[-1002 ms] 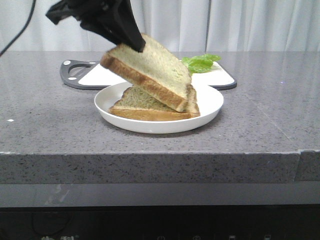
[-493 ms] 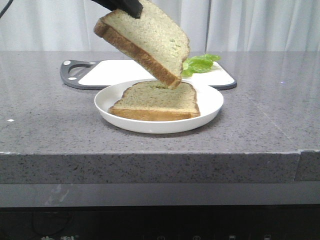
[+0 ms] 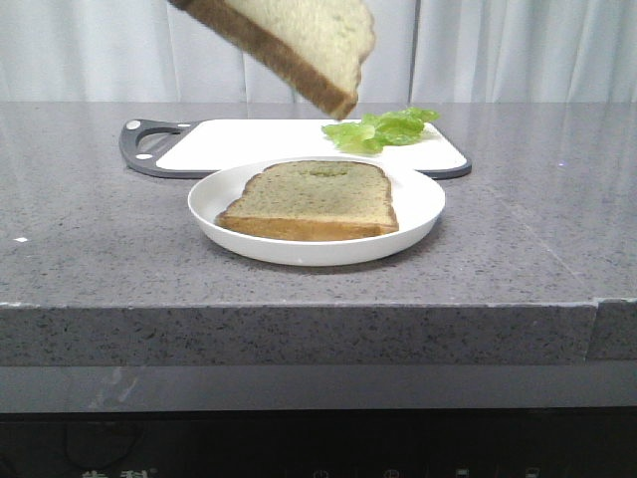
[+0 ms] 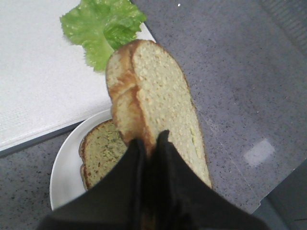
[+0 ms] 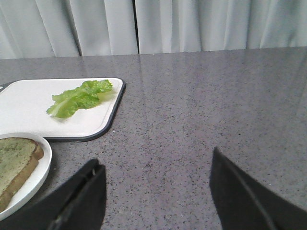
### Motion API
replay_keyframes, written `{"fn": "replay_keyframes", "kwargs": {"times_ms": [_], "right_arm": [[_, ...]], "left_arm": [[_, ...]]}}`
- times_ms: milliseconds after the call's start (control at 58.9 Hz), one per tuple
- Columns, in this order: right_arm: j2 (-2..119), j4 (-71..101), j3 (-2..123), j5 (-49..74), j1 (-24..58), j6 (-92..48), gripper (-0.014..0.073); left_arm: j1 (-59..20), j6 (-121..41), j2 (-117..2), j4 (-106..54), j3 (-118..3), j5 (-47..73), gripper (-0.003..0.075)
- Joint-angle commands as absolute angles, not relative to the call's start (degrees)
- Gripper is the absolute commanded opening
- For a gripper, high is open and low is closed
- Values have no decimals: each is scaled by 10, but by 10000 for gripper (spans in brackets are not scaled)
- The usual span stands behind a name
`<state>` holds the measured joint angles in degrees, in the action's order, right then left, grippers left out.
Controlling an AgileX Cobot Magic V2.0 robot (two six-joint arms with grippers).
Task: Left arm grabs bread, right arm adds lettuce
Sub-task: 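Lift the top bread slice off the plate with the left gripper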
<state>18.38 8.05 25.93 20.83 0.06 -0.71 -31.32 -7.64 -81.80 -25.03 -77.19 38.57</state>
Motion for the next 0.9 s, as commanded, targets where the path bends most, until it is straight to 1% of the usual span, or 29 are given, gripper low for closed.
{"fn": "replay_keyframes", "kwargs": {"times_ms": [0, 408, 883], "right_arm": [[192, 75, 281, 164, -4, -13, 487], [192, 75, 281, 164, -4, -13, 487], [192, 75, 281, 164, -4, -13, 487]], "left_arm": [[-314, -76, -783, -263, -787, 350, -20], [-314, -76, -753, -260, -783, 351, -20], [-314, -76, -749, -260, -783, 351, -20]]}}
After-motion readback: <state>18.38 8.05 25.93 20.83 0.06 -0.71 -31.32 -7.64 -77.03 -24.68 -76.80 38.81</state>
